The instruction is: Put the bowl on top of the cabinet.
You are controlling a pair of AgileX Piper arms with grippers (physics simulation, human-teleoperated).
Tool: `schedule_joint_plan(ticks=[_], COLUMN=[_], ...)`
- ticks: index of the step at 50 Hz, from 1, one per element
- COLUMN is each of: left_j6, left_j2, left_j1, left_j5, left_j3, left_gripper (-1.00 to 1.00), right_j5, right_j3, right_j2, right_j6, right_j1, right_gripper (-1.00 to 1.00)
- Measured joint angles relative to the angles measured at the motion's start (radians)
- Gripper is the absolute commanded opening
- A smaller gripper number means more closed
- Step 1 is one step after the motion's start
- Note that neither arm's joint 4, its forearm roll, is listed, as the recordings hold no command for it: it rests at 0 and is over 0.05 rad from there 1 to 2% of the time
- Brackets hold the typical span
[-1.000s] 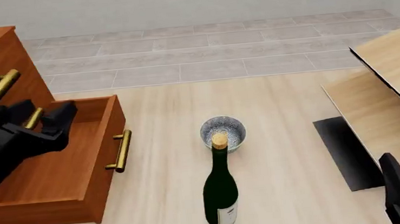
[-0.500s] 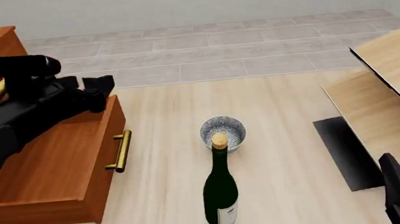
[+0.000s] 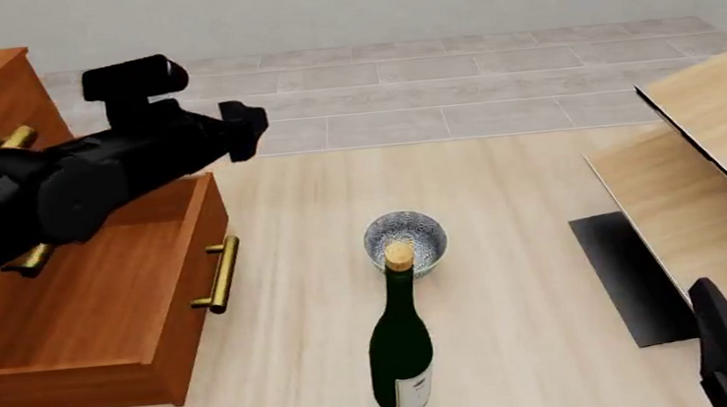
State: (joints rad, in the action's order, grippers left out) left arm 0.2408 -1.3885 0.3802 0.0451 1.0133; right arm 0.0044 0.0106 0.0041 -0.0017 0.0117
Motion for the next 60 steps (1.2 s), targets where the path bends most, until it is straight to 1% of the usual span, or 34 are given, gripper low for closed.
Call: schedule_joint_plan(ticks=[10,22,35,44,60], left_j6=[0.034,0.063,0.087,0.099,0.141], left_j2=[-0.117,-0.216,-0.310,-0.362,-0.435], left_j1=[0.026,0.059,0.061,0.057,0.074], left_j5=[-0.001,-0.003,-0.011,-0.030,-0.076], left_j3=[0.076,0.140,0.198,0.212,0.202], left_gripper=[1.00,1.00,1.00,1.00,1.00], right_j5=[0.000,-0.002,-0.003,-0.006,-0.006], right_j3=[0.002,0.001,0.002,0.000,0.001], right_j2=[-0.001,-0.001,-0.002,-0.002,-0.002], right_j6=[0.000,0.002,0.006,0.009,0.006], right_j1=[-0.002,-0.006,-0.005,-0.005,-0.005], right_gripper=[1.00,1.00,1.00,1.00,1.00])
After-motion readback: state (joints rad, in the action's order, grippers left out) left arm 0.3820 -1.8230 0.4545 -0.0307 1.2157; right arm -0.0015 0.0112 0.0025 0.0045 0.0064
